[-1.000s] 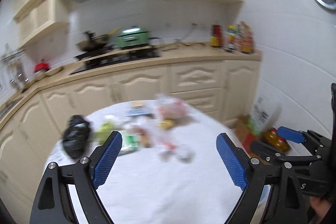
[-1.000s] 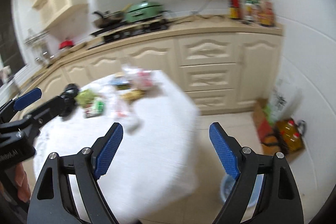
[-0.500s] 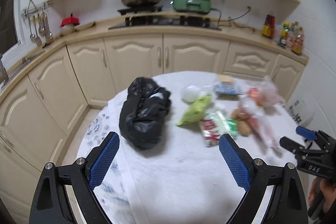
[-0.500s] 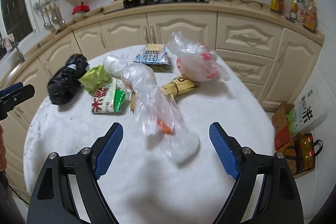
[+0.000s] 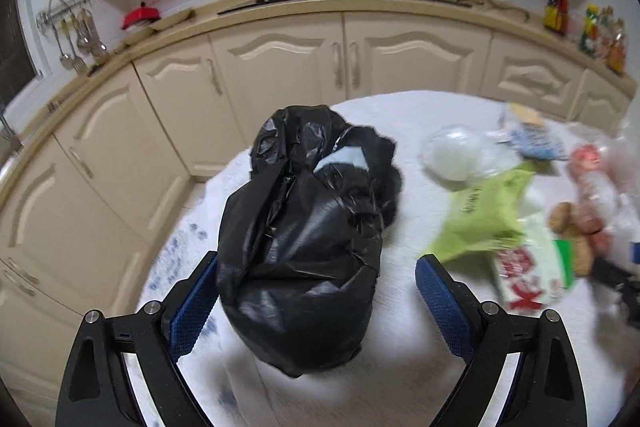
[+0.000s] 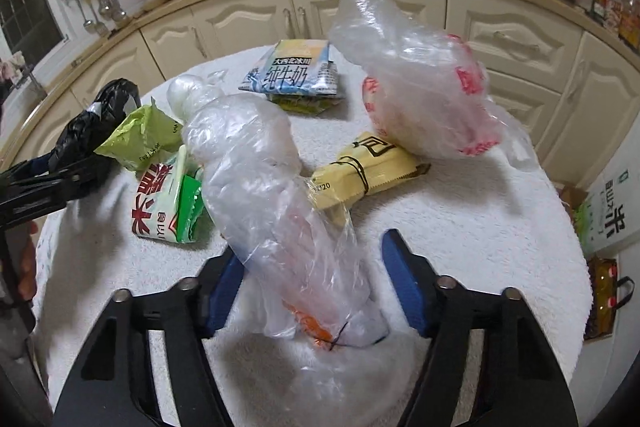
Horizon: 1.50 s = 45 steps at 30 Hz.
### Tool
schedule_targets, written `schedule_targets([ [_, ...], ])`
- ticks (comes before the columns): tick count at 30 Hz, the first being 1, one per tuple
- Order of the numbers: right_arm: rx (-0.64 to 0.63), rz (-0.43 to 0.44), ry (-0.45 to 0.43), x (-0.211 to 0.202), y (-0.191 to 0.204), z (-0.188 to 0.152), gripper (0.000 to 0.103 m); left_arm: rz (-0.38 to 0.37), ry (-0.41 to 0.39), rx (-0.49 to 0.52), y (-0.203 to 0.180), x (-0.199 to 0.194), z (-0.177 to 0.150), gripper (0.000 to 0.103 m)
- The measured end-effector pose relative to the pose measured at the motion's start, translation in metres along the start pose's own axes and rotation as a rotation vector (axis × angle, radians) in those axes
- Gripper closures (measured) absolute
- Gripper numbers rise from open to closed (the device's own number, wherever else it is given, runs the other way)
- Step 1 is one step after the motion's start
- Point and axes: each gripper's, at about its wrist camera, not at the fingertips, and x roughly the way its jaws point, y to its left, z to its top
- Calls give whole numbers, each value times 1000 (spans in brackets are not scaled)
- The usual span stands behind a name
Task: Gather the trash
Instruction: 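Grasp the black plastic bag with the left tool while the right tool grasps a clear plastic bag, then carry both bags over the blue bin and open both tools to drop them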
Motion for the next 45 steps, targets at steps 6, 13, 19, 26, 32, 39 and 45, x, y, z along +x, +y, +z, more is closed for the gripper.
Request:
schedule_targets([
  [6, -7, 38, -8, -3, 1, -5, 65, 2, -10, -9, 5, 16, 7, 46],
  [13, -8, 68, -43, -27, 7, -20, 73, -74, -46, -73, 15, -1, -2, 58],
  [19, 21, 100, -95, -61, 5, -37, 73, -159, -107, -88, 11, -54, -26, 58],
  [26, 64, 143, -164, -104, -2, -59, 73, -226, -192, -44, -24, -123, -58, 58],
  [32, 122, 136, -239, -155, -29, -91, 73, -292, -265, 69, -93, -176, -84, 58],
  [39, 217, 55, -321, -218, -93, -141, 73, -380, -291, 196, -175, -209, -112, 58],
  [45, 329, -33, -346, -249, -161, -188, 73, -479, -267, 320, -259, -209, -119, 58],
])
